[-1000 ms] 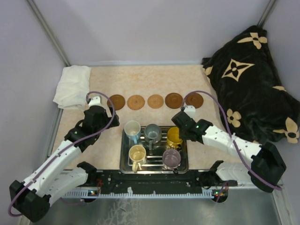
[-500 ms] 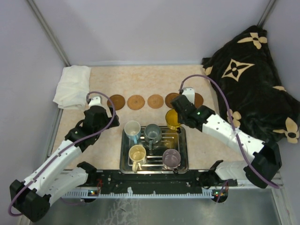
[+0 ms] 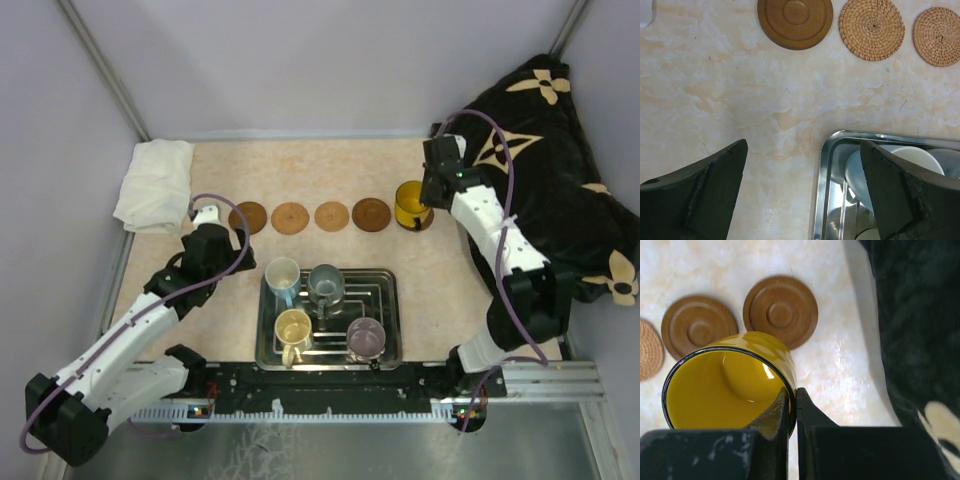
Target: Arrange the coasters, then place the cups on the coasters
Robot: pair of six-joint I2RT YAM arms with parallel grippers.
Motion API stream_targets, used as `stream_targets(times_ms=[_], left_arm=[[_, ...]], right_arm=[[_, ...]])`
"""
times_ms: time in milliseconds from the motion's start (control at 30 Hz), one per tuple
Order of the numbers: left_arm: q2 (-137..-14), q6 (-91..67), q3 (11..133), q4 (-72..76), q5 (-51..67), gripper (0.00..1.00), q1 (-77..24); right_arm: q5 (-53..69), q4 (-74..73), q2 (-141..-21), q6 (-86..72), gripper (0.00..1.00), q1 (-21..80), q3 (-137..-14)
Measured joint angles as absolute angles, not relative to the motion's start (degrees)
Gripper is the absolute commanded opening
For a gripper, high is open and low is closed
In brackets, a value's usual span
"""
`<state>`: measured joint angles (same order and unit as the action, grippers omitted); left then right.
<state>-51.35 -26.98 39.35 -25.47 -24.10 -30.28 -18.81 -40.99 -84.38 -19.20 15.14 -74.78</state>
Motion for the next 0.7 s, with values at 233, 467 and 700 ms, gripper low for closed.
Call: stream_targets(times_ms=[233,467,700], left_arm=[[-52.40,-27.03,39.35,-24.80,-25.06,1.00,-30.28],[-53.67,-27.03,39.35,-24.40,-26.68,1.00,-30.28],[-56.73,-27.03,39.35,-23.99,-27.20,1.00,-30.28]], right_arm=[[-13.98,-40.03,-96.60,-17.56,0.00,9.89,-86.46],[-12.45,-40.12,-105.65,-16.91,0.00,8.91,-92.16],[-11.84,-40.86,-109.27,-16.43,0.00,7.53,-94.39]])
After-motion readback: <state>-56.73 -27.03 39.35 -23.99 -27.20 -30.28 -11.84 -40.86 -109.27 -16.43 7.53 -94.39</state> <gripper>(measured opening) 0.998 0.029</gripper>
